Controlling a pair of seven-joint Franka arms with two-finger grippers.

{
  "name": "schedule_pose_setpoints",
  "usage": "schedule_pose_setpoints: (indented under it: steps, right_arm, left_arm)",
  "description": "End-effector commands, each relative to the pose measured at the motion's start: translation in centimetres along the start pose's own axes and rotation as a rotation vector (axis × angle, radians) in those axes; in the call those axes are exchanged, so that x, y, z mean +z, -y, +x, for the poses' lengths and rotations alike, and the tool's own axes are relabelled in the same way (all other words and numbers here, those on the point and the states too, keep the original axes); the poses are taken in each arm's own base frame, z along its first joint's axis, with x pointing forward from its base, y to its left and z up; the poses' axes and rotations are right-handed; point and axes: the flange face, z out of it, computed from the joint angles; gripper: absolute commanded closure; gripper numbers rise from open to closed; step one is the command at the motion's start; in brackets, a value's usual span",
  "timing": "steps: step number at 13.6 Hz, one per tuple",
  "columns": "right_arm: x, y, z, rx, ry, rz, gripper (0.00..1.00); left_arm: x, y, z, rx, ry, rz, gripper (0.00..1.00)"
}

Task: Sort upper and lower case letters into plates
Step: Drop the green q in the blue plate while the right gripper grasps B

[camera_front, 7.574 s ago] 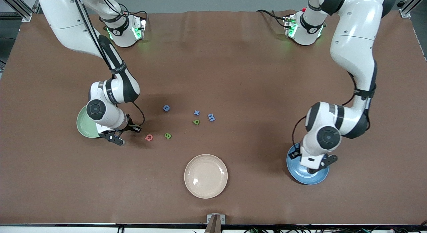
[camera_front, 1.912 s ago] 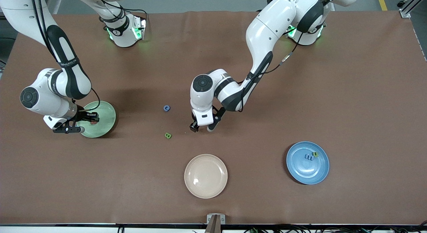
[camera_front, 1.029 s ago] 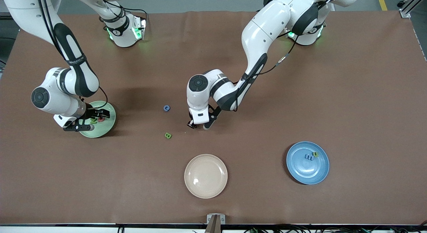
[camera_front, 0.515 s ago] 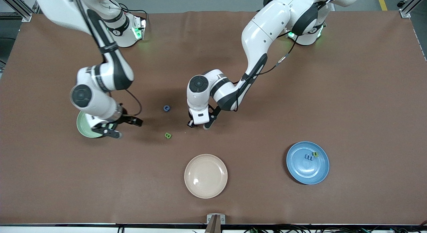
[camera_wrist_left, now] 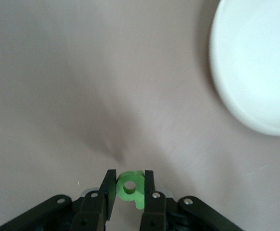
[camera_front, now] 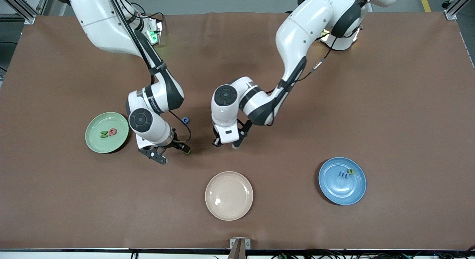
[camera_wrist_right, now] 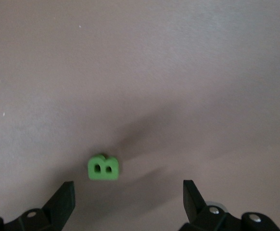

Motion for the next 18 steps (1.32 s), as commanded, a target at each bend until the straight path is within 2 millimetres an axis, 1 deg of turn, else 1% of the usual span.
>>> schedule_pose_setpoints:
  steps: [1,3,4,5,6,8,9,10,11,12,13,15,18]
  right_arm:
    - [1.0,1.3,0.7,0.026,-0.013,0.017,0.02]
    - [1.7,1.8,0.8,0.035,-0.020,0.023,0.03]
    - [2.0,1.8,0.8,0.057,-0.020,0.022,0.06]
    - [2.1,1.9,0.6,0.057,-0.020,0.021,0.09]
    - [2.2,2.4,0.0,0.044,-0.020,0.019,0.13]
    - [2.6,2.6,-0.3,0.038,-0.017,0.015,0.23]
    - [2.8,2.6,-0.3,0.039,-0.014,0.013,0.27]
    - [3.0,2.7,-0.5,0.037,-0.013,0.012,0.30]
    - [3.2,2.9,-0.8,0.033,-0.014,0.011,0.32]
    - [3.3,3.1,-0.9,0.030,-0.020,0.018,0.32]
    - [3.3,3.1,-0.9,0.029,-0.021,0.019,0.34]
    - [3.5,3.1,-1.0,0.026,-0.019,0.015,0.42]
    - [3.5,3.1,-1.0,0.026,-0.019,0.014,0.52]
  left_arm:
    - [-5.4,-0.8,6.0,0.078,-0.032,0.054,1.00]
    - [-7.5,-1.3,11.6,0.172,-0.046,0.088,1.00]
    - [-8.2,-1.6,15.5,0.204,-0.056,0.096,1.00]
    - [-8.2,-1.7,18.4,0.244,-0.058,0.101,1.00]
    - [-8.0,-1.5,21.1,0.303,-0.077,0.125,1.00]
    - [-7.7,-0.9,25.1,0.443,-0.174,0.196,1.00]
    - [-7.9,-0.7,27.7,0.472,-0.186,0.208,1.00]
    - [-8.0,-0.5,29.6,0.512,-0.177,0.217,1.00]
    - [-7.7,-0.3,30.9,0.540,-0.165,0.223,1.00]
    - [-6.9,0.4,33.2,0.556,-0.142,0.244,1.00]
    - [-5.4,1.6,35.1,0.574,-0.115,0.274,1.00]
    - [-2.8,3.4,38.0,0.615,-0.077,0.320,1.00]
    - [-0.5,5.0,42.8,0.621,-0.055,0.337,1.00]
